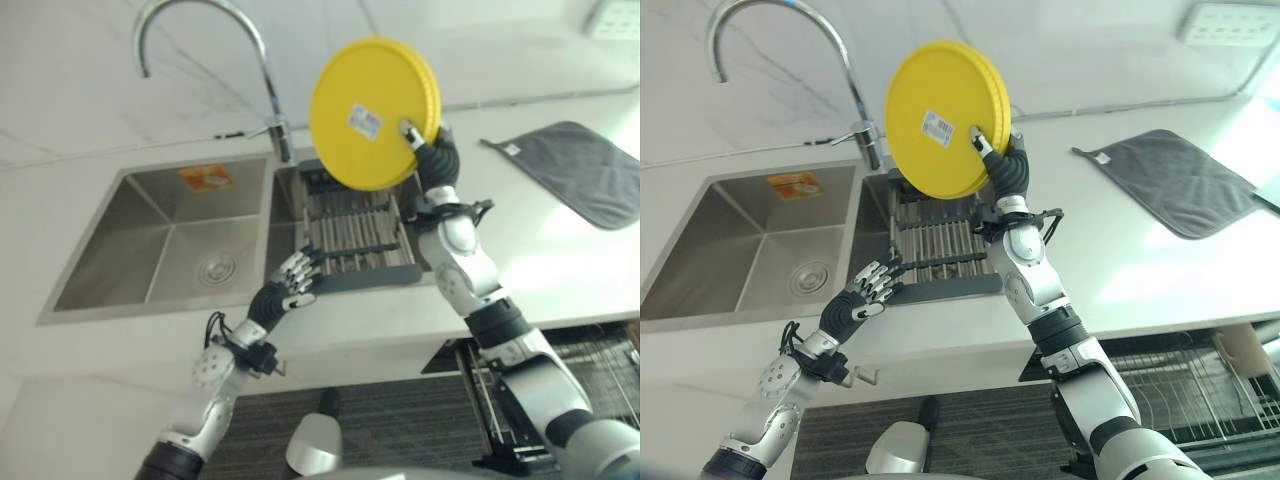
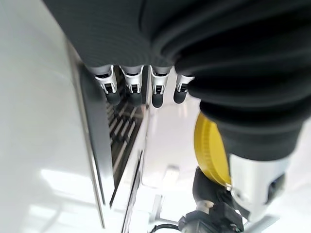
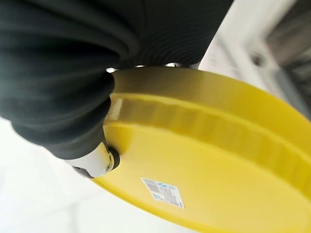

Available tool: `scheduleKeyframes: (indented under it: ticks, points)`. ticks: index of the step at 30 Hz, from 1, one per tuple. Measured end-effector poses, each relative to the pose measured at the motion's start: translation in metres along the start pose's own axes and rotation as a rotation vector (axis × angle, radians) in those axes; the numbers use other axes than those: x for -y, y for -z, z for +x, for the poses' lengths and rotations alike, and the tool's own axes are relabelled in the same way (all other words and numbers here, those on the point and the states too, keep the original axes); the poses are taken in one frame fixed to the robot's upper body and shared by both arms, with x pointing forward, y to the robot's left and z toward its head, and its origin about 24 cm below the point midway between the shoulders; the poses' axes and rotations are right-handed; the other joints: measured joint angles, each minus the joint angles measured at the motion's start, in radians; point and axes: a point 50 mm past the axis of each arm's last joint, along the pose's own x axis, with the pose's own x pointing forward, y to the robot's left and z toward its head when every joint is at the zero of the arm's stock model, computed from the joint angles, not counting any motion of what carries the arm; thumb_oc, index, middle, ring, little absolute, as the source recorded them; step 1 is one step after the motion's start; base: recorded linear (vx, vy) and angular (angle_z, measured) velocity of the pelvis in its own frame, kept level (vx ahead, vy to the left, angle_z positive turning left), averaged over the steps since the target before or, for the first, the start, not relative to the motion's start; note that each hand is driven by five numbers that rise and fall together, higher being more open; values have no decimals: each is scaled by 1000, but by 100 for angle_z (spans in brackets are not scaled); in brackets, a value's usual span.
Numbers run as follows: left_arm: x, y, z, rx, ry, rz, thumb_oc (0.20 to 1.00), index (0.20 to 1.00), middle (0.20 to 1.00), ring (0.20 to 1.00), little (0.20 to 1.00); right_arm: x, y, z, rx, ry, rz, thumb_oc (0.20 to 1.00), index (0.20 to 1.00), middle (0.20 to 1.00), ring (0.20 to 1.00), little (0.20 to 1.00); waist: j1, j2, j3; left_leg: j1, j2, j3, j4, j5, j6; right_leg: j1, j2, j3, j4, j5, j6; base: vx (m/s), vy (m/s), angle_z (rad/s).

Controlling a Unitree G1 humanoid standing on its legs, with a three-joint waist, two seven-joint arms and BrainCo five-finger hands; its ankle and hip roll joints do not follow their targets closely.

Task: Place the dishes in the dishwasher.

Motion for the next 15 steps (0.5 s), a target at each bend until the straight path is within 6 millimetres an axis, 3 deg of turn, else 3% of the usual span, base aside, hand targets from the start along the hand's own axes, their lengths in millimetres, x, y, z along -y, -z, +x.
scheduleKeyframes:
  ticks: [2, 5, 9, 10, 13, 15]
  points:
    - [1, 1, 1, -2, -1, -1, 1000, 1000, 1000, 1000, 1000, 2, -5, -4, 38, 6, 16, 200, 200, 200, 200, 200, -14, -7, -6, 11, 5, 19, -8, 0, 0, -2, 2, 23, 0, 0, -2, -87, -55, -31]
    - [7, 0, 7, 4, 23, -7, 1000, 1000, 1000, 1000, 1000, 8, -17, -14, 111, 45, 54, 200, 200, 200, 200, 200, -70, -23, -17, 11, 20, 69, -7, 1, -1, -48, 3, 71, 10, 12, -4, -102, -85, -41]
    - [8, 0, 10, 10, 15, -8, 1000, 1000, 1000, 1000, 1000, 22, -19, -34, 142, 90, 106, 200, 200, 200, 200, 200, -142, -29, -21, 41, 29, 121, -14, -3, -2, -68, 3, 137, 14, 20, -9, -25, -79, -48]
    - [9, -1, 11, 12, 20, -7, 1000, 1000, 1000, 1000, 1000, 28, -18, -37, 142, 112, 109, 200, 200, 200, 200, 200, -156, -29, -23, 47, 32, 128, -14, -4, -3, -68, 5, 145, 14, 21, -11, -26, -130, -44]
    - [16, -1, 18, 13, 50, 21, 1000, 1000, 1000, 1000, 1000, 72, -14, -69, 118, 263, 154, 200, 200, 200, 200, 200, -264, -35, -49, 76, 60, 224, -20, -12, -13, -119, 22, 239, 16, 33, -25, -22, -118, -84]
    - [18, -2, 20, 20, 59, 27, 1000, 1000, 1000, 1000, 1000, 89, -18, -78, 140, 324, 168, 200, 200, 200, 200, 200, -308, -28, -54, 82, 69, 250, -22, -11, -14, -130, 33, 267, 4, 45, -31, -2, -85, -61]
